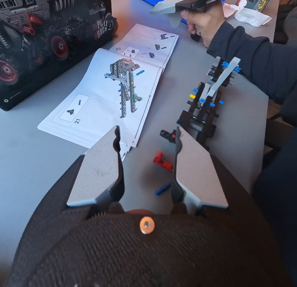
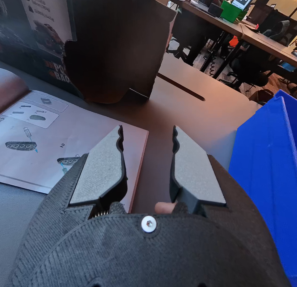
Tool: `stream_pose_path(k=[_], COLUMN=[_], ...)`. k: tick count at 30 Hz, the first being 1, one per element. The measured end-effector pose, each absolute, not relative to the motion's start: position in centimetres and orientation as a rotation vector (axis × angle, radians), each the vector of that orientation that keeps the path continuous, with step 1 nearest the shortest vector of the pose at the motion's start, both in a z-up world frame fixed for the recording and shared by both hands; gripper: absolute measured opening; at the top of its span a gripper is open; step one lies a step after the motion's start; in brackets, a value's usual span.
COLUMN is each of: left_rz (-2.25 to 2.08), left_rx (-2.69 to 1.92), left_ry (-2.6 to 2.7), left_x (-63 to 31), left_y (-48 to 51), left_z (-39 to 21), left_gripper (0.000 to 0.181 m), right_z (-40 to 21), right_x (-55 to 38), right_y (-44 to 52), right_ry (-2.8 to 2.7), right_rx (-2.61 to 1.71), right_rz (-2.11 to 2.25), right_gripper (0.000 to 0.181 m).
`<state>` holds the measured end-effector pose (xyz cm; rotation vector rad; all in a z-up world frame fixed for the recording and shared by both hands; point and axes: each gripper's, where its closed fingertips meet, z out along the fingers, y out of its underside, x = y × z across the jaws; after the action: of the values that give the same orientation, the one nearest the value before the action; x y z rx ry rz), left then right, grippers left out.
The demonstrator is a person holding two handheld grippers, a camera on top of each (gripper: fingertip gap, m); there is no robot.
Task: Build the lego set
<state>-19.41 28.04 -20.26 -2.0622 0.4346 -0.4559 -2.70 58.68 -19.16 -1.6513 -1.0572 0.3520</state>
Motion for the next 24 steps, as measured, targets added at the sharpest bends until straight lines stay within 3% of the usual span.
stream_pose_path(k=[24], left_rz=[-0.388], left_rx=[-2.039], left_ry=[0.456], left_x=[-19.9], left_y=[27.9], left_z=[-19.8], left_gripper=[0.068], right_z=[-19.9], right_x=[-3.8], right_y=[57.9], right_ry=[-1.116], right_rx=[-1.697], right_rz=[0.438], right_gripper=[0.06])
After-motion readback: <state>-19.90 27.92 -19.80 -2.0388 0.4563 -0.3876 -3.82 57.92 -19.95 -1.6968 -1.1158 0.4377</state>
